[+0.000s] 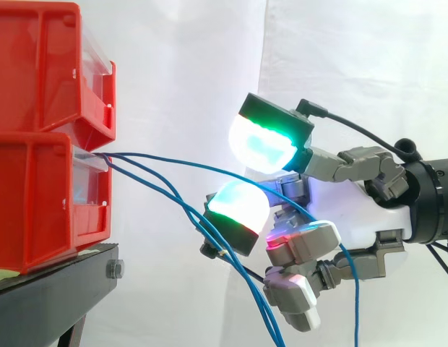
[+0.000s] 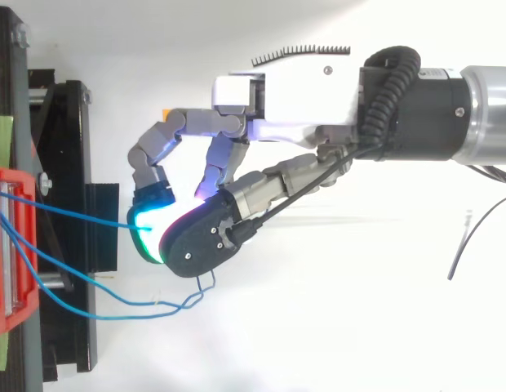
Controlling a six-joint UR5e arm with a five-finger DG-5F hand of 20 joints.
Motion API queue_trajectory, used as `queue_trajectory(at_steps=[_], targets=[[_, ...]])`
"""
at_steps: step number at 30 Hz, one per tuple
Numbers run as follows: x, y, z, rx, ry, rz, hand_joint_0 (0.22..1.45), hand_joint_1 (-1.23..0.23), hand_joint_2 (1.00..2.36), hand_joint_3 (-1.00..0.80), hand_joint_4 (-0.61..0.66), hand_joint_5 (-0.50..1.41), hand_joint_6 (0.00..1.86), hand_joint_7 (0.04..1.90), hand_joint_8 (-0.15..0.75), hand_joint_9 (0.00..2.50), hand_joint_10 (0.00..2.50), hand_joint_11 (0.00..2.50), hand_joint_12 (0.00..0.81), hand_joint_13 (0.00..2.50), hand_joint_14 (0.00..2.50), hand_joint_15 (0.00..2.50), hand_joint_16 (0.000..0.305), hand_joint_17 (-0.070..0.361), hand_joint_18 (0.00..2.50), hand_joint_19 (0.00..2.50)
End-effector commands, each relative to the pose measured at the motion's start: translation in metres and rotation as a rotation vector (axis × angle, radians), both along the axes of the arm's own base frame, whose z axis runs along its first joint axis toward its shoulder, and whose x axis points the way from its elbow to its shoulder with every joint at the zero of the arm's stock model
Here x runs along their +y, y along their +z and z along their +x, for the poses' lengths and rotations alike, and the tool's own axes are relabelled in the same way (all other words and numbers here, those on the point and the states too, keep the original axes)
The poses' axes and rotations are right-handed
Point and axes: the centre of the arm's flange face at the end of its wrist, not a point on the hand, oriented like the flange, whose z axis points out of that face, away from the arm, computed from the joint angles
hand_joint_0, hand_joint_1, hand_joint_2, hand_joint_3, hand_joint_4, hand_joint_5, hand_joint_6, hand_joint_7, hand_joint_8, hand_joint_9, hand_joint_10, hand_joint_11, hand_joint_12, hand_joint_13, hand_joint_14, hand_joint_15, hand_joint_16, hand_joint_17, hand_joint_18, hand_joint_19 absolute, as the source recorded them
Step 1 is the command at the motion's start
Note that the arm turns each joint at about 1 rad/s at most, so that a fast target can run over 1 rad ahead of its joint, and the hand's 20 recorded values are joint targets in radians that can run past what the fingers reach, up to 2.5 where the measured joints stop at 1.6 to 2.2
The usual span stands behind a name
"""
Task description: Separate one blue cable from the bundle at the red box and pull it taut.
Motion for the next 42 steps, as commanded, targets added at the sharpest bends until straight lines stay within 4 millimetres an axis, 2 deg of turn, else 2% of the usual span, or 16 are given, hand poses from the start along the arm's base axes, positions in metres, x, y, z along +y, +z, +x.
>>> queue_trajectory(at_steps=[1, 10, 20, 24, 31, 32, 42], targets=[[0.0, 0.0, 0.0, 0.003, -0.005, 0.0, 0.56, -0.5, 1.0, -0.5, 0.06, -0.18, 0.85, 1.14, 0.25, 1.3, 0.02, 1.61, 0.399, 1.07, 0.03, 0.87, 0.056, 0.126, 0.87, 0.9], [-0.002, -0.001, 0.0, 0.005, -0.065, 0.02, 0.57, -0.5, 1.0, -0.5, 0.07, -0.18, 0.85, 1.12, 0.238, 1.3, 0.02, 1.75, 0.4, 1.08, 0.03, 0.89, 0.056, 0.126, 0.87, 0.9], [-0.005, -0.003, -0.002, 0.014, -0.127, 0.037, 0.56, -0.53, 1.0, -0.5, 0.08, -0.19, 0.86, 1.11, 0.235, 1.27, 0.0, 2.0, 0.403, 1.09, 0.03, 0.92, 0.057, 0.128, 0.87, 0.87], [-0.004, -0.005, -0.002, 0.017, -0.126, 0.036, 0.56, -0.55, 1.0, -0.5, 0.08, -0.19, 0.86, 1.1, 0.248, 1.21, 0.2, 1.95, 0.4, 1.09, 0.03, 0.93, 0.057, 0.128, 0.87, 0.88], [-0.001, -0.01, -0.003, 0.013, -0.123, 0.04, 0.56, -0.56, 1.0, -0.5, 0.09, -0.19, 0.86, 1.09, 0.244, 1.16, 0.32, 1.99, 0.399, 1.09, 0.03, 0.96, 0.057, 0.128, 0.86, 0.87], [-0.001, -0.01, -0.003, 0.013, -0.123, 0.04, 0.56, -0.56, 1.0, -0.5, 0.09, -0.19, 0.86, 1.09, 0.253, 1.13, 0.45, 1.95, 0.398, 1.09, 0.03, 0.97, 0.057, 0.128, 0.86, 0.87], [-0.005, -0.011, -0.004, 0.016, -0.135, 0.04, 0.57, -0.51, 1.0, -0.5, 0.09, -0.2, 0.87, 1.08, 0.251, 1.05, 0.83, 1.81, 0.386, 1.11, 0.03, 1.03, 0.057, 0.128, 0.86, 0.86]])
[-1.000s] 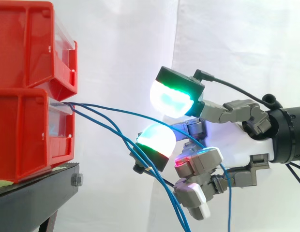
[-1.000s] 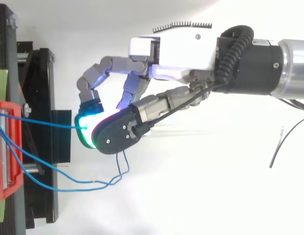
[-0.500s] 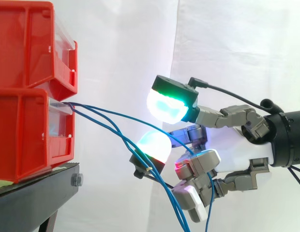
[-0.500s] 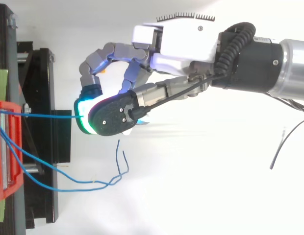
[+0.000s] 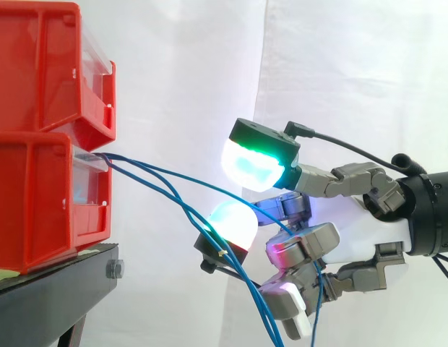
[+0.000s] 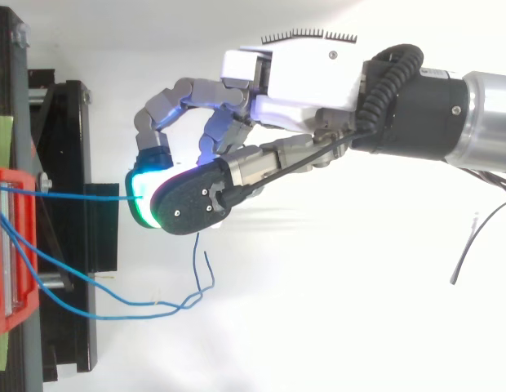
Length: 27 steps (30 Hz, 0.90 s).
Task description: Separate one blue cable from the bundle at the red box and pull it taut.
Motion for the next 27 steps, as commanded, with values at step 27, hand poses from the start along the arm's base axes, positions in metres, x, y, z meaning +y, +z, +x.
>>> queue_trajectory(at_steps=[27], targets=[[-0.0021, 0.0036, 0.0043, -0.047, -0.071, 0.001, 0.64, -0.73, 1.02, -0.13, 0.04, -0.22, 0.92, 1.1, 0.251, 0.88, 1.15, 1.71, 0.376, 1.07, 0.03, 1.04, 0.056, 0.125, 0.85, 0.91]])
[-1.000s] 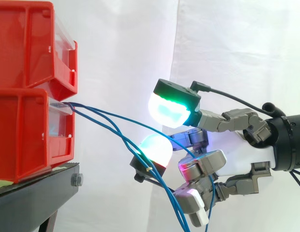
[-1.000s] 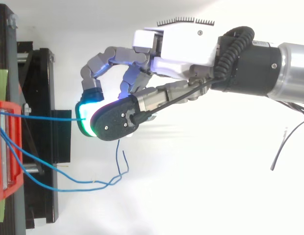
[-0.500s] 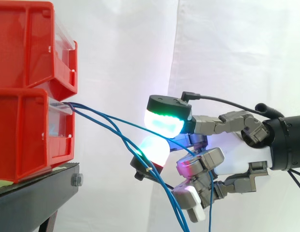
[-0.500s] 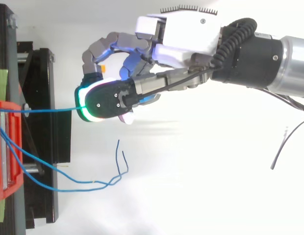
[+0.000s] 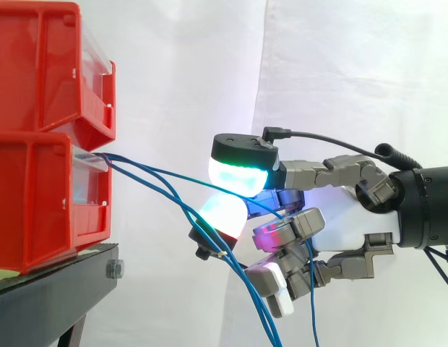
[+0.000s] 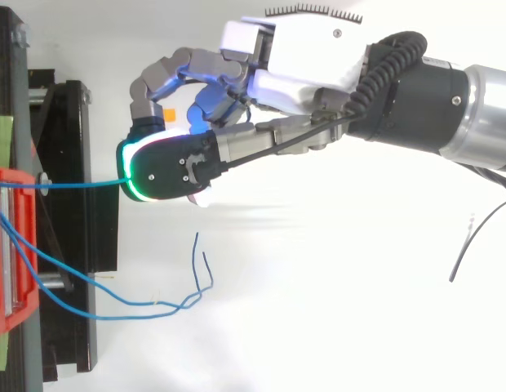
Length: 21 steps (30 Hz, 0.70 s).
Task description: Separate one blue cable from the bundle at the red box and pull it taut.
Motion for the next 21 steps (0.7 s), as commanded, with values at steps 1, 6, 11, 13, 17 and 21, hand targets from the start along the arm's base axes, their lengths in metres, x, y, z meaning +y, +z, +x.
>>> queue_trajectory(at_steps=[1, 6, 11, 13, 17, 21], targets=[[0.002, 0.0, 0.0, 0.0, -0.002, 0.0, 0.65, -0.75, 1.02, -0.15, 0.03, -0.22, 0.92, 1.1, 0.249, 0.88, 1.15, 1.7, 0.374, 1.06, 0.03, 1.04, 0.055, 0.124, 0.84, 0.91], [0.005, 0.001, 0.001, -0.003, 0.0, 0.006, 0.69, -0.8, 1.02, -0.23, -0.01, -0.22, 0.93, 1.1, 0.247, 0.85, 1.17, 1.7, 0.374, 1.04, 0.03, 1.04, 0.054, 0.121, 0.83, 0.9], [0.009, -0.001, 0.0, 0.006, 0.004, 0.017, 0.72, -0.75, 1.02, -0.23, -0.11, -0.23, 0.94, 1.22, 0.239, 0.85, 1.18, 1.65, 0.362, 1.04, 0.03, 1.04, 0.053, 0.119, 0.83, 0.9], [0.01, -0.001, 0.0, 0.007, 0.005, 0.02, 0.72, -0.73, 1.02, -0.2, -0.16, -0.23, 0.94, 1.28, 0.24, 0.86, 1.18, 1.64, 0.365, 1.05, 0.03, 1.04, 0.052, 0.117, 0.82, 0.92], [0.015, -0.002, 0.0, 0.012, 0.012, 0.029, 0.75, -0.72, 1.02, -0.18, -0.24, -0.23, 0.94, 1.48, 0.231, 0.9, 1.15, 1.67, 0.357, 1.07, 0.03, 1.05, 0.051, 0.114, 0.82, 0.94], [0.02, -0.003, -0.001, 0.024, 0.023, 0.064, 0.77, -0.72, 1.02, -0.19, -0.28, -0.22, 0.95, 1.52, 0.228, 0.93, 1.11, 1.65, 0.353, 1.08, 0.03, 1.06, 0.049, 0.111, 0.82, 0.96]])
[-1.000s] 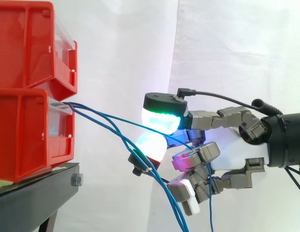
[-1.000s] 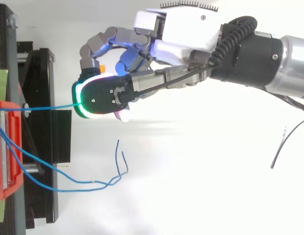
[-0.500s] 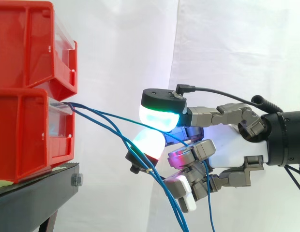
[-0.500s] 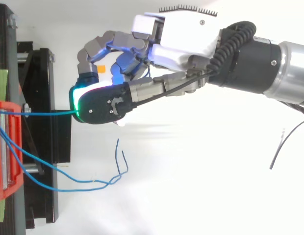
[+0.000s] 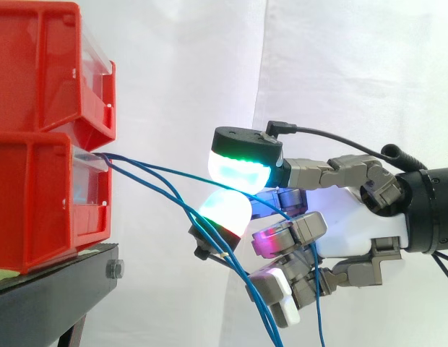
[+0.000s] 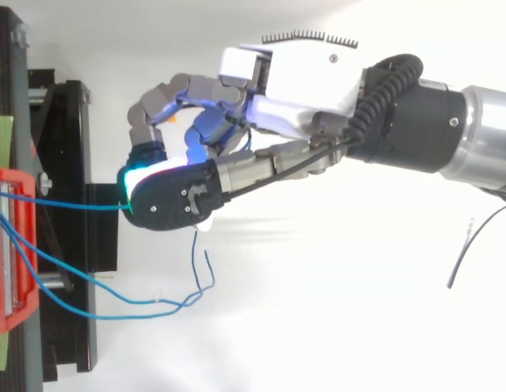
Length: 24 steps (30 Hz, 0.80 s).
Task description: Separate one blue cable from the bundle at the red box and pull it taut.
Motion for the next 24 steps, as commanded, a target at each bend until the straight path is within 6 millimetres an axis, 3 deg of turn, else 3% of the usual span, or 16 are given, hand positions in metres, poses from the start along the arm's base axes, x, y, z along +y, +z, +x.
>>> queue_trajectory(at_steps=[1, 11, 15, 16, 21, 24], targets=[[0.003, -0.002, -0.002, 0.016, 0.011, 0.021, 0.78, -0.72, 1.02, -0.19, -0.28, -0.22, 0.95, 1.52, 0.228, 0.93, 1.1, 1.66, 0.349, 1.09, 0.03, 1.06, 0.049, 0.111, 0.82, 0.97], [0.016, -0.01, -0.005, 0.033, 0.031, 0.059, 0.78, -0.72, 1.02, -0.18, -0.25, -0.22, 0.96, 1.52, 0.24, 0.92, 1.12, 1.67, 0.362, 1.09, 0.03, 1.06, 0.048, 0.107, 0.84, 0.96], [0.021, -0.015, -0.007, 0.039, 0.036, 0.082, 0.78, -0.72, 1.02, -0.16, -0.23, -0.22, 0.96, 1.5, 0.266, 0.75, 1.39, 1.55, 0.338, 1.15, 0.03, 1.21, 0.042, 0.096, 0.86, 0.95], [0.021, -0.015, -0.007, 0.039, 0.036, 0.082, 0.78, -0.72, 1.02, -0.15, -0.23, -0.22, 0.96, 1.49, 0.27, 0.66, 1.66, 1.47, 0.318, 1.16, 0.02, 1.27, 0.041, 0.092, 0.86, 0.97], [0.026, -0.021, -0.01, 0.047, 0.048, 0.106, 0.78, -0.72, 1.02, -0.14, -0.22, -0.21, 0.96, 1.49, 0.285, 0.58, 1.98, 1.42, 0.276, 1.25, 0.0, 1.6, 0.037, 0.084, 0.89, 1.04], [0.027, -0.024, -0.011, 0.043, 0.049, 0.11, 0.78, -0.72, 1.02, -0.14, -0.22, -0.21, 0.96, 1.47, 0.289, 0.5, 2.34, 1.37, 0.274, 1.16, 0.45, 1.57, 0.036, 0.081, 0.9, 1.07]])
